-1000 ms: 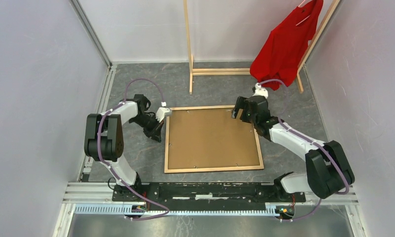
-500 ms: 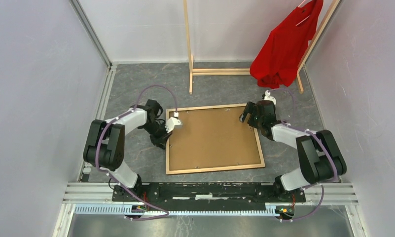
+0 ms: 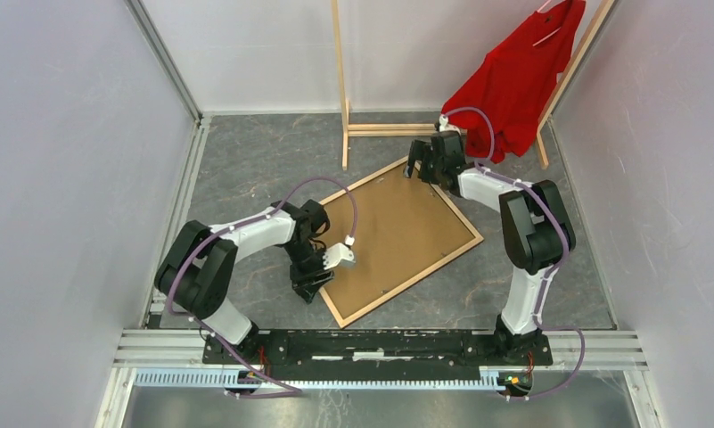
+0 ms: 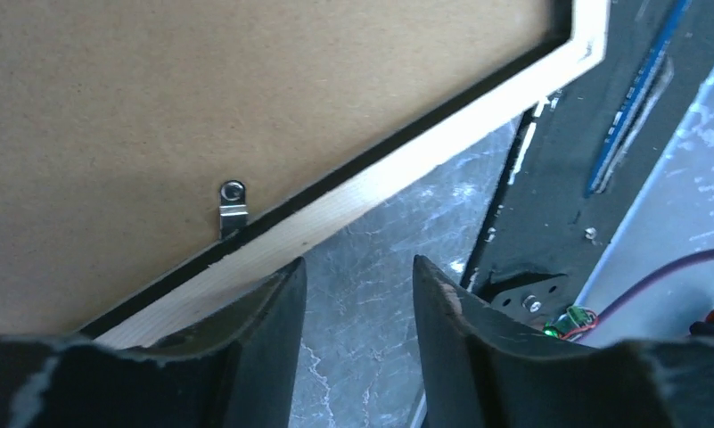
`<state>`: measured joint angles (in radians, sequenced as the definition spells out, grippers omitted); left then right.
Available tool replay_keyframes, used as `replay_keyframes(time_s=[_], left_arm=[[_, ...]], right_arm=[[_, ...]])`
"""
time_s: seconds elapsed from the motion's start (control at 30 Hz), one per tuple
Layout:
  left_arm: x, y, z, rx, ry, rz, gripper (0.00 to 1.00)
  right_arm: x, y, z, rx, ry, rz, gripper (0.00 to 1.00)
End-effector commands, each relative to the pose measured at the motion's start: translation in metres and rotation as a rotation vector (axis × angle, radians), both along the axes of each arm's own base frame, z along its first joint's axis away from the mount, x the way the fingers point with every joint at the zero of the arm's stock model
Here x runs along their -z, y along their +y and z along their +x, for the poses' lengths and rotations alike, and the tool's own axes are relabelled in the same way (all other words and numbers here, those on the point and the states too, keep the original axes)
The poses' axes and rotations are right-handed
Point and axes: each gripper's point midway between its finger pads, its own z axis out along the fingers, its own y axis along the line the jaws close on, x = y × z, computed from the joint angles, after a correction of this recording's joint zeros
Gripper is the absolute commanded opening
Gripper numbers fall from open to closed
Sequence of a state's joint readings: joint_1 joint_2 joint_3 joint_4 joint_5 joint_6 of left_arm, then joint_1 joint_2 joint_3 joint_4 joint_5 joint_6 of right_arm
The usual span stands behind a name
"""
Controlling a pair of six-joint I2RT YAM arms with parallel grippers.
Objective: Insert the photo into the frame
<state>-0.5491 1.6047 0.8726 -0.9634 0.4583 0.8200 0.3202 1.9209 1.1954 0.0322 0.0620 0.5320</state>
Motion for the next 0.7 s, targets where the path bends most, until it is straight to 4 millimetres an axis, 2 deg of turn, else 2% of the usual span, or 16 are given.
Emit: replay_keyframes(time_s=[0.0, 0.1, 0.17, 0.2, 0.23, 0.3, 0.4, 0.47, 0.57, 0.67], left_arm=[[-0.034, -0.014, 0.010, 0.086, -0.058, -0.108, 0.59], [-0.056, -0.005, 0.018, 0.132, -0.071, -0.098, 0.63], [-0.071, 0.002, 0.036, 0.133, -0.098, -0.100, 0.63], [-0.081, 0.004, 0.055, 0.117, -0.139, -0.107, 0.62], [-0.086, 0.007, 0.074, 0.084, -0.172, -0.106, 0.61], [-0.089, 0.019, 0.126, -0.046, -0.267, -0.088, 0.54], [-0.080, 0.037, 0.212, -0.277, -0.422, -0.025, 0.41], [-0.065, 0.048, 0.254, -0.385, -0.475, 0.022, 0.37], [-0.047, 0.062, 0.289, -0.483, -0.531, 0.080, 0.34], [-0.026, 0.067, 0.298, -0.524, -0.534, 0.120, 0.32]], right_arm=[[-0.043, 0.001, 0.002, -0.045, -0.047, -0.099, 0.98], [-0.067, -0.015, -0.010, -0.021, -0.086, -0.128, 0.98], [-0.073, -0.023, -0.031, -0.018, -0.077, -0.137, 0.98], [-0.079, -0.024, -0.043, -0.025, -0.085, -0.118, 0.98], [-0.074, -0.026, -0.059, -0.034, -0.074, -0.101, 0.98], [-0.072, -0.027, -0.093, -0.051, -0.066, -0.043, 0.98], [-0.050, -0.028, -0.145, -0.089, -0.020, 0.025, 0.98], [-0.035, -0.024, -0.180, -0.137, 0.030, 0.084, 0.98], [-0.021, -0.024, -0.222, -0.181, 0.075, 0.146, 0.98], [-0.016, -0.019, -0.256, -0.227, 0.121, 0.217, 0.98]])
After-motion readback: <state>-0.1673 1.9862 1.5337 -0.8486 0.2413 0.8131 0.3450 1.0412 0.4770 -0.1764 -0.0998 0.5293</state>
